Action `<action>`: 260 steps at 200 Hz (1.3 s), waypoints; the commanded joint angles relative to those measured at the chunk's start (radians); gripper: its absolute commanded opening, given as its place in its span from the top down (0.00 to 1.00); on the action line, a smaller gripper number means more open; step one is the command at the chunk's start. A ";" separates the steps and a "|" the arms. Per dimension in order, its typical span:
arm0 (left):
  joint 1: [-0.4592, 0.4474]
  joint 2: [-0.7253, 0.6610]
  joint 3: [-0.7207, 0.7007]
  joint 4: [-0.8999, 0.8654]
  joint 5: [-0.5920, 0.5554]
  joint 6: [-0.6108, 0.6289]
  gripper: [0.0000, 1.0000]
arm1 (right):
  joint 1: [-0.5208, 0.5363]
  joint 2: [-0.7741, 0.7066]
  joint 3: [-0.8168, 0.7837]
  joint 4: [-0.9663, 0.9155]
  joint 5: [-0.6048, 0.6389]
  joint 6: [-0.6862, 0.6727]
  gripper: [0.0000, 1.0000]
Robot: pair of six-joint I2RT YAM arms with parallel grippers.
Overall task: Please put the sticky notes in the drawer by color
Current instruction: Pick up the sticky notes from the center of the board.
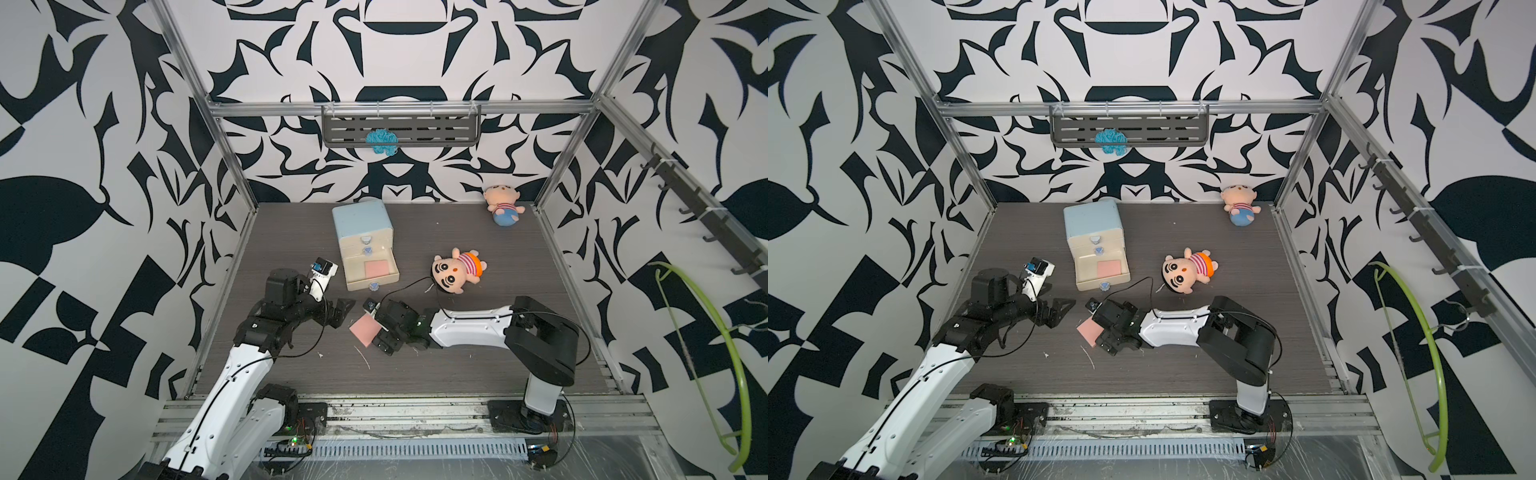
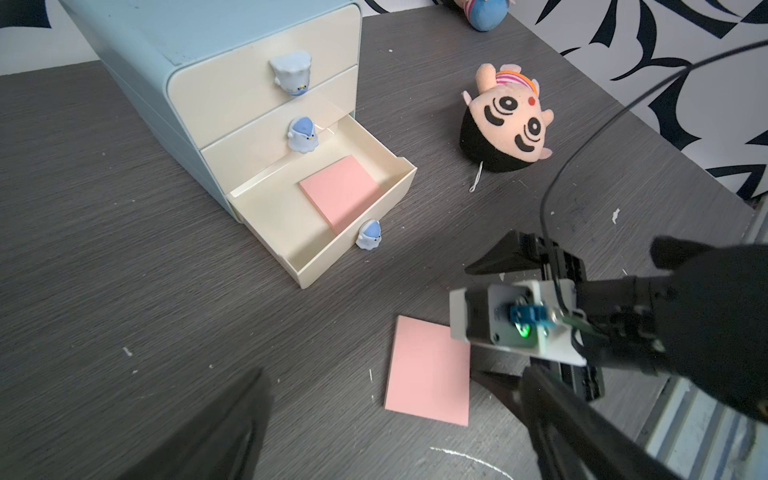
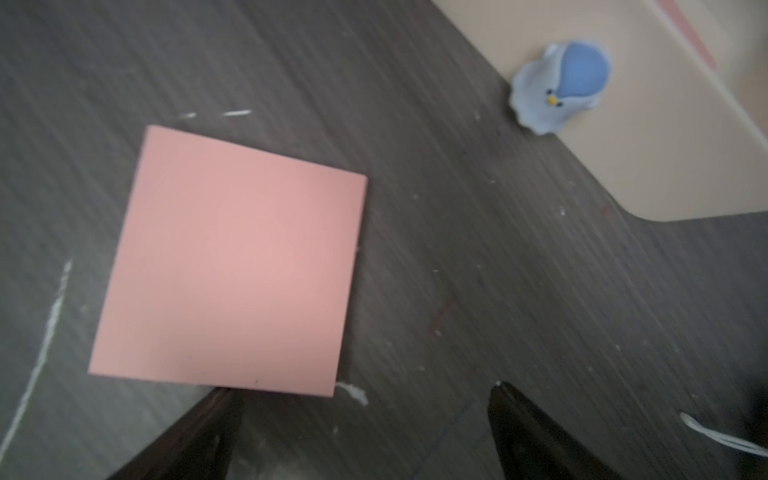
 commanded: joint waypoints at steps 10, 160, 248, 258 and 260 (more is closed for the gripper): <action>-0.001 -0.002 0.000 -0.020 -0.001 0.011 0.01 | -0.021 -0.031 0.031 0.019 0.040 0.082 0.02; 0.001 -0.089 0.002 -0.149 -0.059 0.080 0.01 | 0.046 -0.032 0.152 -0.082 -0.204 0.217 0.03; 0.002 -0.111 -0.019 -0.155 -0.173 0.073 0.01 | -0.023 0.094 0.254 -0.098 -0.347 -0.133 0.01; 0.002 -0.112 -0.020 -0.156 -0.177 0.073 0.01 | -0.027 0.108 0.267 -0.106 -0.356 -0.149 0.01; 0.002 -0.113 -0.021 -0.155 -0.178 0.073 0.01 | -0.027 0.110 0.270 -0.108 -0.359 -0.152 0.01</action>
